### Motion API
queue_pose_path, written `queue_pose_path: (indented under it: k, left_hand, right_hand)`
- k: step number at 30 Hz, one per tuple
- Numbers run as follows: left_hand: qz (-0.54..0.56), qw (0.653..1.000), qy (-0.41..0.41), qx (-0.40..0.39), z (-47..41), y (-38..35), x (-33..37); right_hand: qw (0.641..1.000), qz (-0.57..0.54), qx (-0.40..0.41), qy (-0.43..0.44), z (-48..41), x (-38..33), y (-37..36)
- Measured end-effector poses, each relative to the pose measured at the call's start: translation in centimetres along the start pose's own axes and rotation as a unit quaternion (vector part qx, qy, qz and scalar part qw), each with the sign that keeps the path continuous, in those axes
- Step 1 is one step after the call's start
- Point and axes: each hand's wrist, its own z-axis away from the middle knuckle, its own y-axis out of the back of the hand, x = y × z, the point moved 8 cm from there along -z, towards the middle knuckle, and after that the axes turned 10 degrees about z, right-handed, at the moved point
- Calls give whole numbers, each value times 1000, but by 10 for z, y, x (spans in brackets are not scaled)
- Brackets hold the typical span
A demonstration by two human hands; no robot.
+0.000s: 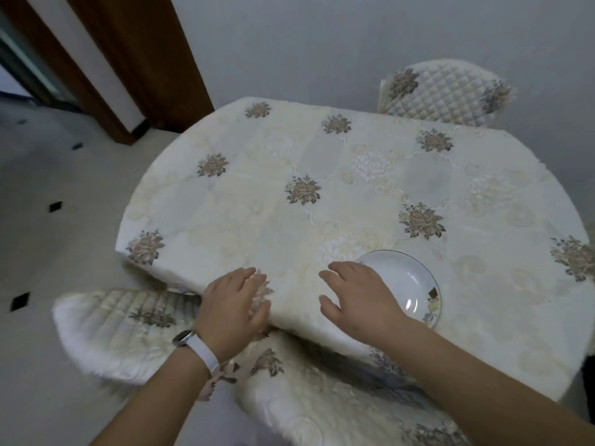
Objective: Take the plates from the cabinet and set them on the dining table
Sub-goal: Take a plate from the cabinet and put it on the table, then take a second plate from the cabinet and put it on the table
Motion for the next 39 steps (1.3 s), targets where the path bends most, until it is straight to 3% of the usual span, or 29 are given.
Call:
queue_pose_path:
  k: [14,21,25,31,39]
  left_hand:
    - [-57,982,141,112,207,135,-210]
    - [-45,964,196,172,312,188,-287]
    - [-56,949,229,207,364,218,-312]
    - [-84,930,298,196,423,240,-342]
    - [-94,906,358,206,449,265,-398]
  right_hand:
    - [973,57,-21,224,-42,-310,2]
    - [954,70,-20,291,-43,-457,-3]
    - [935,74,-29,346,-46,-521,-7]
    - [909,76,-26,410,-58,-596,-17]
    - [885,38,-25,462,-101,-676,-40]
